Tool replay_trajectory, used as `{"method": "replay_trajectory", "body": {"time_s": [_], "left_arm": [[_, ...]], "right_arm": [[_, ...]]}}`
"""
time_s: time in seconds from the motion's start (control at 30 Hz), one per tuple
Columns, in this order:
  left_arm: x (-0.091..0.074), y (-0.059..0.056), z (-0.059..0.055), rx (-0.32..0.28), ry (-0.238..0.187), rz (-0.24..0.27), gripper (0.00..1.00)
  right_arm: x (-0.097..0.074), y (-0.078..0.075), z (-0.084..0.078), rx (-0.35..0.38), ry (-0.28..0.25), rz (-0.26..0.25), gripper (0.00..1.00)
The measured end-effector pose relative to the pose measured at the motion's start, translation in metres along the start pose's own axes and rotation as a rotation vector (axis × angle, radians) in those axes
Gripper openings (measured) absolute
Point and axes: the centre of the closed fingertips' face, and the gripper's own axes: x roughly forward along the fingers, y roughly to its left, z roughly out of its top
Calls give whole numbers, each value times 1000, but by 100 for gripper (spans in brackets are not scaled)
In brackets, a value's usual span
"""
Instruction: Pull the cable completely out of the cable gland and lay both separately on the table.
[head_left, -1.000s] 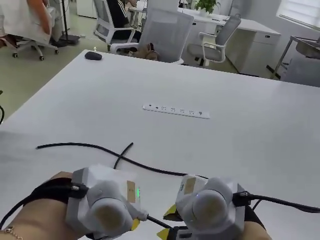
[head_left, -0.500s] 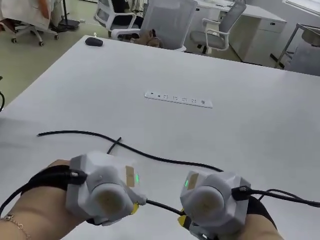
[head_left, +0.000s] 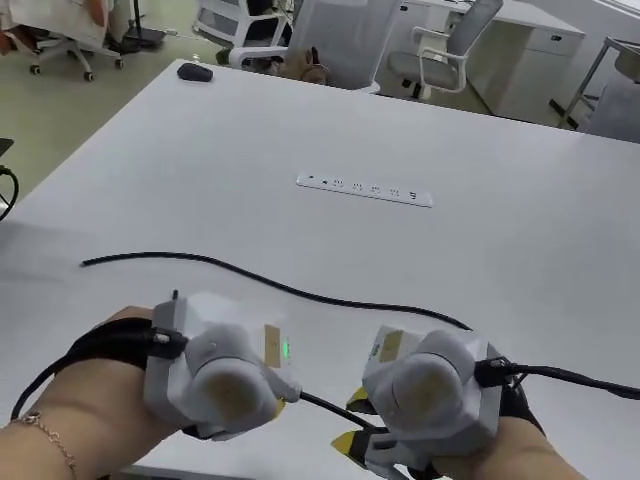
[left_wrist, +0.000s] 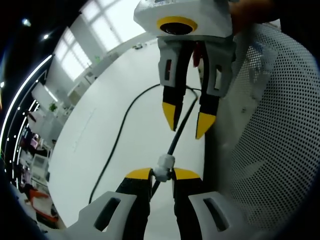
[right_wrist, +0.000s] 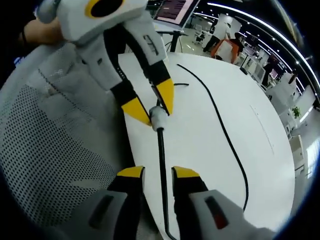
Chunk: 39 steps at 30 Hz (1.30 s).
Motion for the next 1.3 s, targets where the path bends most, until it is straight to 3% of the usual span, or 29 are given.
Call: {"method": "replay_trajectory", "body": {"time_s": [0.13,0.23,0.3,0.37,0.6,0.7,0.8,0.93,1.0,1.13,1.2,1.3], "left_arm": [[2,-7,5,20,-12,-20,17],[3,-11,7,35,-14,-34,17],[3,-9,7,34,-15,-33,17],[3,-7,6,25,-15,-29,17],[1,-1,0,8,5,-9,17],[1,0,-1,6,10,-3,17],[1,1,-4,5,19,3,17],[0,3,-5,-2,22,7,17],[0,3,-5,-1,24,10,17],[1,-1,-5,8,24,-1,17],[2,-2,-4,10,20,-4,17],[2,-2,0,18,9,-5,17]], "right_arm": [[0,-1,3,-15,-15,-4,20],[-1,-3,2,-16,-13,-10,12],[-1,0,2,-23,-15,7,4],[0,-1,0,-26,-8,0,3],[0,-11,-20,-14,78,-39,3],[-1,-18,-34,-9,153,-77,3],[-4,-25,-56,-10,265,-114,3],[-6,-28,-62,-9,294,-127,3],[-4,-23,-59,-19,282,-104,5],[3,-7,-31,3,147,-33,24],[4,3,-13,0,66,15,27],[2,5,-5,-8,31,21,26]]}}
